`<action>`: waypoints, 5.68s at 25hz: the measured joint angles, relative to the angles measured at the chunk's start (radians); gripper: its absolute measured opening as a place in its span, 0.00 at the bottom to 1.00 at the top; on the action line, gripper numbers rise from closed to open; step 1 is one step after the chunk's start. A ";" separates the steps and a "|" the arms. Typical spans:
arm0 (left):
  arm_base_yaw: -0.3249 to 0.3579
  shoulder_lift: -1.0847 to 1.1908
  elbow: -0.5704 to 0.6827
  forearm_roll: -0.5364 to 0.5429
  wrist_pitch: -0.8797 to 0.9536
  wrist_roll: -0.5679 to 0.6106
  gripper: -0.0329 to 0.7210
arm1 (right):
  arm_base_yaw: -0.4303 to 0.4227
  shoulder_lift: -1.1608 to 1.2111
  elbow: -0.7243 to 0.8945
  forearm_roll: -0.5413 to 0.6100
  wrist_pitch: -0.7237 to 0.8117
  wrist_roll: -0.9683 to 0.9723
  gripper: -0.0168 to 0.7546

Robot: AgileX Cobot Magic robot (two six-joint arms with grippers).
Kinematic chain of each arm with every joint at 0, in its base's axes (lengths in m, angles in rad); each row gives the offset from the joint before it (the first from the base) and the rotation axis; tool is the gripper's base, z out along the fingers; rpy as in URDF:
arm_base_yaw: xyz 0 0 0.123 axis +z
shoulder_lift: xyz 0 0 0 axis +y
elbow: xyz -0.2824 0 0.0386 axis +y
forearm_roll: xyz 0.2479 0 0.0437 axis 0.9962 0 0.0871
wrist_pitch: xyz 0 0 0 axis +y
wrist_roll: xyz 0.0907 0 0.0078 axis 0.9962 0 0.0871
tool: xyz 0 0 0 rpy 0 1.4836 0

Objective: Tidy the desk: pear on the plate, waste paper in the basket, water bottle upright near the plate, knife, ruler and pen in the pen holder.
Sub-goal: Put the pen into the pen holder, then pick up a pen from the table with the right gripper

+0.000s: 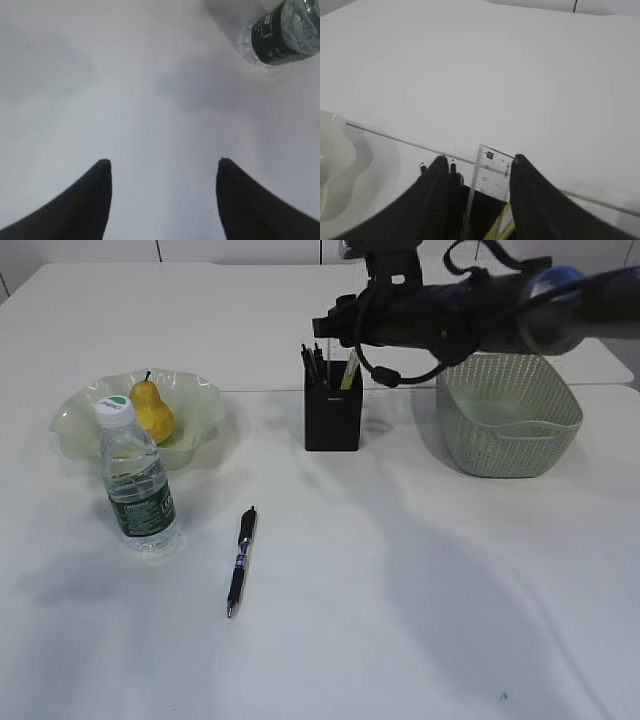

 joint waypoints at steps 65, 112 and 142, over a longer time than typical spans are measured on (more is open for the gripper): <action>0.000 0.000 0.000 -0.043 0.023 0.000 0.66 | 0.368 -0.072 -0.263 0.255 1.101 0.446 0.43; 0.000 0.000 0.000 -0.043 -0.016 0.000 0.66 | 0.371 0.338 -0.539 0.237 1.267 0.485 0.43; 0.000 0.000 0.000 -0.043 -0.018 0.000 0.66 | 0.371 0.302 -0.559 0.288 1.265 0.361 0.13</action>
